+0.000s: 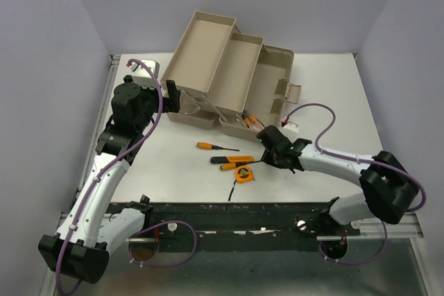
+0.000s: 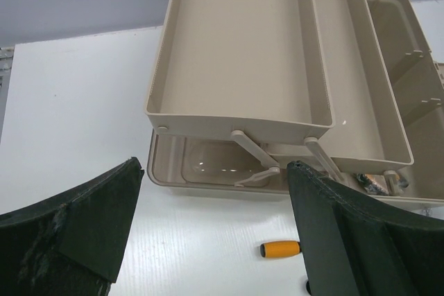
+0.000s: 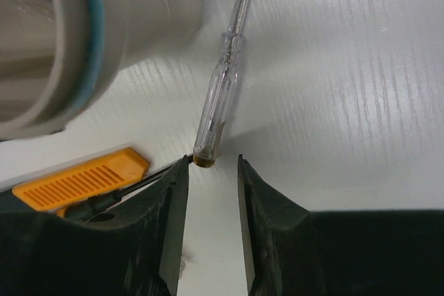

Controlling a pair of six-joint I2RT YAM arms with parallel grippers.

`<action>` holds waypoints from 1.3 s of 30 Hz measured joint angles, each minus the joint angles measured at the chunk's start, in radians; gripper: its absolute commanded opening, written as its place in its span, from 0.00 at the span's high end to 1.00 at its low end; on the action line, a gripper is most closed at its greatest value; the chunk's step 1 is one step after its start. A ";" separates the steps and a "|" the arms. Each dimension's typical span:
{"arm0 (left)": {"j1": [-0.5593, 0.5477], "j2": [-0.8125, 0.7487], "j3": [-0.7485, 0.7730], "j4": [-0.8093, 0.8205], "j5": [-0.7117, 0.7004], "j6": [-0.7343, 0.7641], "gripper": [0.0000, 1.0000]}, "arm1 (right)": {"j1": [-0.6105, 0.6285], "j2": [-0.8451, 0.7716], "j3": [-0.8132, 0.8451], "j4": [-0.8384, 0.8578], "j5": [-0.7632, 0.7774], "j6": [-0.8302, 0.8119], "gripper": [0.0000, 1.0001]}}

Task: Pack the tool kit

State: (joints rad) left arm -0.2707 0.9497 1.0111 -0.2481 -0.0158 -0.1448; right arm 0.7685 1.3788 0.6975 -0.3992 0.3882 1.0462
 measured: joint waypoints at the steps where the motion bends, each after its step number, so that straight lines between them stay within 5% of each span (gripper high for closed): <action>1: 0.000 0.000 0.000 0.000 0.000 0.000 0.01 | 0.004 0.027 0.017 -0.009 0.011 0.011 0.59; 13: 0.000 0.000 -0.004 0.000 -0.018 0.006 0.01 | 0.010 0.132 0.071 -0.047 0.076 0.106 0.65; 20: 0.000 0.000 -0.004 0.000 -0.019 0.006 0.01 | 0.017 0.152 0.077 -0.029 0.086 0.129 0.98; 26: 0.000 0.000 -0.004 0.000 -0.022 0.006 0.01 | 0.017 0.111 0.041 -0.023 0.086 0.170 1.00; 33: 0.000 -0.002 -0.004 0.000 -0.022 0.006 0.01 | 0.017 -0.122 -0.074 -0.136 0.069 0.195 0.99; 39: 0.000 -0.013 -0.004 0.000 -0.021 0.006 0.01 | 0.018 -0.529 -0.199 -0.206 0.081 0.178 1.00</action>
State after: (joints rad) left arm -0.2707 0.9367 1.0073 -0.2478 -0.0372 -0.1387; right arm 0.7864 0.8494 0.4984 -0.6048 0.4694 1.2243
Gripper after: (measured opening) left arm 0.992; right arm 0.033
